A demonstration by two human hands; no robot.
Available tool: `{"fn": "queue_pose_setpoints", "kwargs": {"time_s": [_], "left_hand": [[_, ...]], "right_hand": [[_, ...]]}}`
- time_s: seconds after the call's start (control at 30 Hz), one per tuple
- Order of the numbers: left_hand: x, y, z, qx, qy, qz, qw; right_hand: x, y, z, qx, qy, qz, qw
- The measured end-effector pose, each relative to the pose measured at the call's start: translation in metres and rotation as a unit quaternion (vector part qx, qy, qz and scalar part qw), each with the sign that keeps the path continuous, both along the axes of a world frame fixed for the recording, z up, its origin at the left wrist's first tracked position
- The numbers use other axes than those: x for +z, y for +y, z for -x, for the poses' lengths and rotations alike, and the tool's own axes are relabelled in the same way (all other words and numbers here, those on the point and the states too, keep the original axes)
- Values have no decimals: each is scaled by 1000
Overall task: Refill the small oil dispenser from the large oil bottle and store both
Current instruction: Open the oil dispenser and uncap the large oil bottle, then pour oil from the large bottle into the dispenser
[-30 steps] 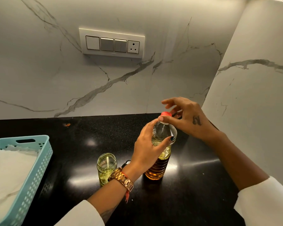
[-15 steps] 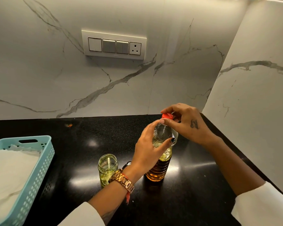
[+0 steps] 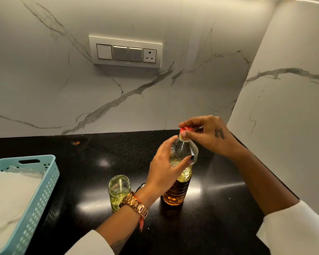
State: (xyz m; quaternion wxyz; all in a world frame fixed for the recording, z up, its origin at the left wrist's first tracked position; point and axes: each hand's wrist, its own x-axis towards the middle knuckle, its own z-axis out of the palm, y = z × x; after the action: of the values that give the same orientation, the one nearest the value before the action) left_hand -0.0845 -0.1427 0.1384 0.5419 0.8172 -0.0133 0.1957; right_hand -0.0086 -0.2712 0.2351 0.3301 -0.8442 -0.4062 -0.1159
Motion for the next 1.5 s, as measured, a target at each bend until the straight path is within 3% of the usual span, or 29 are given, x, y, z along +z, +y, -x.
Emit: {"fn": "queue_pose_setpoints", "kwargs": {"time_s": [0.17, 0.3, 0.57, 0.7, 0.83, 0.93, 1.1, 1.3, 1.5], "left_hand": [[0, 3, -1, -2, 22, -21, 1000], [-8, 4, 11, 12, 29, 2, 1000], [-51, 1, 37, 51, 91, 19, 994], [-59, 0, 38, 56, 107, 16, 993], [-63, 1, 40, 61, 113, 13, 992], [-63, 3, 43, 69, 111, 9, 991], [-57, 11, 51, 84, 86, 15, 993], [-38, 34, 68, 122, 8, 10, 992], [-53, 73, 91, 265, -61, -32, 962]], "right_hand": [[11, -9, 2, -37, 13, -75, 996], [-17, -34, 2, -81, 63, -126, 987], [-185, -53, 0, -232, 224, -11, 946], [-219, -51, 9, -235, 195, 42, 951], [-217, -48, 13, -234, 177, 82, 952], [-201, -47, 12, -196, 220, 97, 951], [-154, -36, 24, -90, 382, -82, 916], [-128, -4, 40, -34, 387, -150, 909], [-130, 18, 39, -88, 344, -218, 909]]}}
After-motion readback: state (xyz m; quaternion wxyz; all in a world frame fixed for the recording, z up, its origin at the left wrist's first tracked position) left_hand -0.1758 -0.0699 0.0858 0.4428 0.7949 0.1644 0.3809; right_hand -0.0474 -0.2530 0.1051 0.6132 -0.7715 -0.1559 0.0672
